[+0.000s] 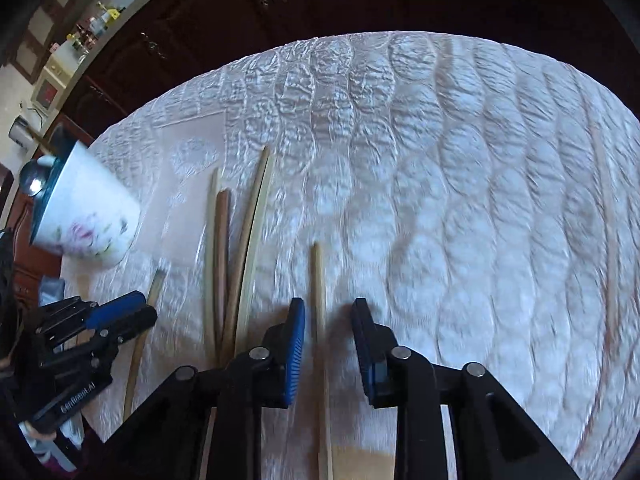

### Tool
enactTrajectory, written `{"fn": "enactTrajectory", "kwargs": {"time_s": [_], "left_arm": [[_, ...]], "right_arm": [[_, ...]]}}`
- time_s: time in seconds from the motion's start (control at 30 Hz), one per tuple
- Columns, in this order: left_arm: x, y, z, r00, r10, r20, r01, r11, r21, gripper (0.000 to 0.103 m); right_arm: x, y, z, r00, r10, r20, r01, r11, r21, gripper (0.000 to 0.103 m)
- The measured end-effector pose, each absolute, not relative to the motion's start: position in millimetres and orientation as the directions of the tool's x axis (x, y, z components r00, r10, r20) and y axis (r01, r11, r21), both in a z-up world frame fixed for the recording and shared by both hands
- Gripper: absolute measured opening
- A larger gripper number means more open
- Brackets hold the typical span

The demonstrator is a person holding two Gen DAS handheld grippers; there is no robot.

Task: Organize utensils
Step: 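Grasp a wooden chopstick with the left tool while the right tool grasps another, then carry both chopsticks up to the floral cup with both tools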

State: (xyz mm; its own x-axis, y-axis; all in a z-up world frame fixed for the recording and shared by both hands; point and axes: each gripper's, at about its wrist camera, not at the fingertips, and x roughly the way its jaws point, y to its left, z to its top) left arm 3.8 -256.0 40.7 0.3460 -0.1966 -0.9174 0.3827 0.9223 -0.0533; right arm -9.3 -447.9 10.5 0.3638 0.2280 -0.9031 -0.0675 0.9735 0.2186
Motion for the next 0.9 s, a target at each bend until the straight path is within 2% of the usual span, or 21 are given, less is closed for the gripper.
{"fn": "enactTrajectory", "kwargs": {"time_s": [0.07,0.13,0.17,0.27,0.47,0.67,0.9], "left_arm": [[6.2,-262.1,36.0,0.348,-0.176,-0.921,0.394,0.919,-0.027,0.018],[5.9,-265.3,35.2,0.366,-0.166,-0.916,0.404,0.915,-0.004,0.016],[5.6,-265.7,35.2,0.363,-0.173,-0.916,0.409,0.913,-0.01,0.007],[1.7,-256.3,43.2,0.347,-0.24,-0.906,0.411,0.908,-0.083,0.007],[-17.8,-219.0,91.4,0.384,-0.372,-0.845,0.414,0.887,-0.202,0.007],[-51.6,-177.3,135.0,0.442,-0.423,-0.791,0.413,0.879,-0.239,0.007],[-77.8,-142.5,161.8,0.499,-0.426,-0.755,0.382,0.89,-0.25,0.007]], "right_arm": [[-1.2,-446.1,9.3,0.365,0.217,-0.905,-0.069,0.976,0.207,0.01],[4.1,-440.7,7.8,0.362,0.209,-0.908,-0.079,0.978,0.194,0.005],[6.2,-437.5,7.9,0.362,0.208,-0.909,-0.085,0.978,0.19,0.005],[0.1,-432.6,15.6,0.373,0.217,-0.902,-0.097,0.976,0.194,0.005],[-34.9,-442.1,75.2,0.48,0.29,-0.828,-0.134,0.957,0.258,0.005],[-69.5,-443.1,127.1,0.563,0.326,-0.76,-0.182,0.945,0.27,0.005],[-94.7,-427.9,175.5,0.609,0.366,-0.704,-0.261,0.93,0.258,0.005]]}}
